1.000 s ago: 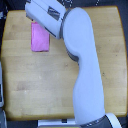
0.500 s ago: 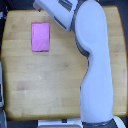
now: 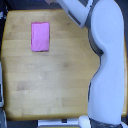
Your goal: Folding a cloth
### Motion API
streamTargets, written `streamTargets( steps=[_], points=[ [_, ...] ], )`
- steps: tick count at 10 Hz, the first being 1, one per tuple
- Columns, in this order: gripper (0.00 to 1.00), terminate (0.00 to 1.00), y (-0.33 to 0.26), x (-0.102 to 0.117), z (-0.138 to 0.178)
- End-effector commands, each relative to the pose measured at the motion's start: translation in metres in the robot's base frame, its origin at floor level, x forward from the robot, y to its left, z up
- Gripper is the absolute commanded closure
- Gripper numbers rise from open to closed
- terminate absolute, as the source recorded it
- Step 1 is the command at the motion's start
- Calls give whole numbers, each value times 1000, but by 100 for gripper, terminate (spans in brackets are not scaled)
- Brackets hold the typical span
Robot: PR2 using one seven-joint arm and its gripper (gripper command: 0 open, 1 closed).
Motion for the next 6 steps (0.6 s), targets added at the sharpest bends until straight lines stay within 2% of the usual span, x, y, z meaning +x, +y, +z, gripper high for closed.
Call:
streamTargets(
  steps=[1,6],
  points=[
    [0,0,-157,-37,5],
    [0,0,-228,-77,10]
  ],
)
